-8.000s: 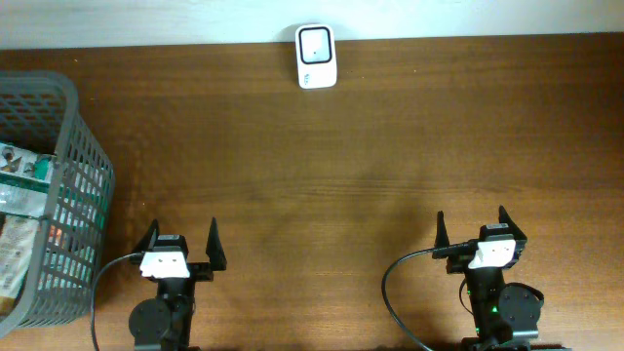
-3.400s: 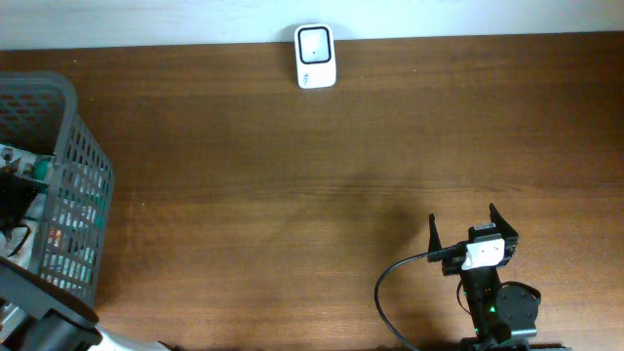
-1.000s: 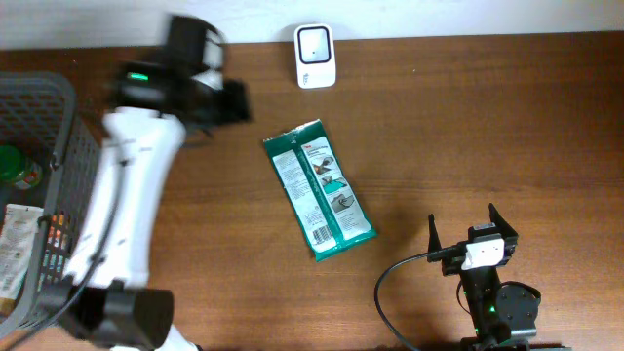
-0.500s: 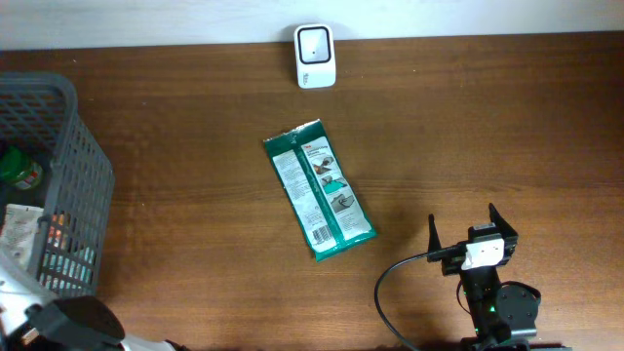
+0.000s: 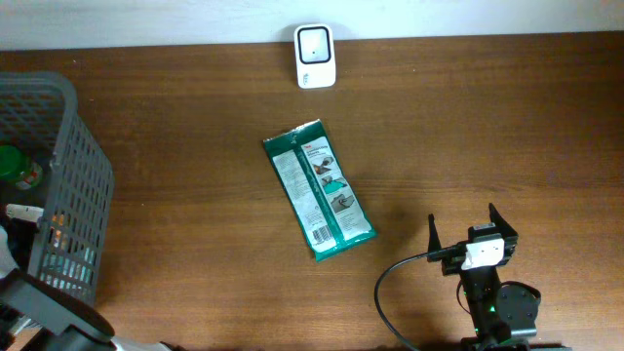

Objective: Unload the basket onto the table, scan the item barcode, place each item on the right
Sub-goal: 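Reach the left gripper into the basket and grasp the light-blue wipes pack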

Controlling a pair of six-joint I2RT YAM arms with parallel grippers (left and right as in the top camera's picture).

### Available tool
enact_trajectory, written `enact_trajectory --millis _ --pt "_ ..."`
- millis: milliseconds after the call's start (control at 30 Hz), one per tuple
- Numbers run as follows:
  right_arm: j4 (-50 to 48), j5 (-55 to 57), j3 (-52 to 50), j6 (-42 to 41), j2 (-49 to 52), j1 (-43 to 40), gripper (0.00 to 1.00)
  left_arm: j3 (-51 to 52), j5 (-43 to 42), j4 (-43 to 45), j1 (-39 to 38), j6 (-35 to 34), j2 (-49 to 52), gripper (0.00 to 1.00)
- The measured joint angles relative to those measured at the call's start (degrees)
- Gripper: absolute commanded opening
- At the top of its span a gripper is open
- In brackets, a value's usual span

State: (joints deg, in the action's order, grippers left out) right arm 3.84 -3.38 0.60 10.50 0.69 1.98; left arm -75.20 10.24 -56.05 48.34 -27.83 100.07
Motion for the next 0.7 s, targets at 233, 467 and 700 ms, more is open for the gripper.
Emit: enact_trajectory --millis 233,467,700 --pt "0.0 0.0 0.0 0.0 0.0 0.0 0.98 0.0 3.1 0.2 -4.3 1.4 5.9 0.6" --pt "0.0 0.0 0.0 0.0 0.0 0.0 0.98 -0.2 6.8 -0.5 -4.4 2.8 7.8 0.0" --pt "0.0 0.0 0.0 0.0 0.0 0.0 0.98 -1.1 6.6 -1.4 -4.6 2.8 7.9 0.0"
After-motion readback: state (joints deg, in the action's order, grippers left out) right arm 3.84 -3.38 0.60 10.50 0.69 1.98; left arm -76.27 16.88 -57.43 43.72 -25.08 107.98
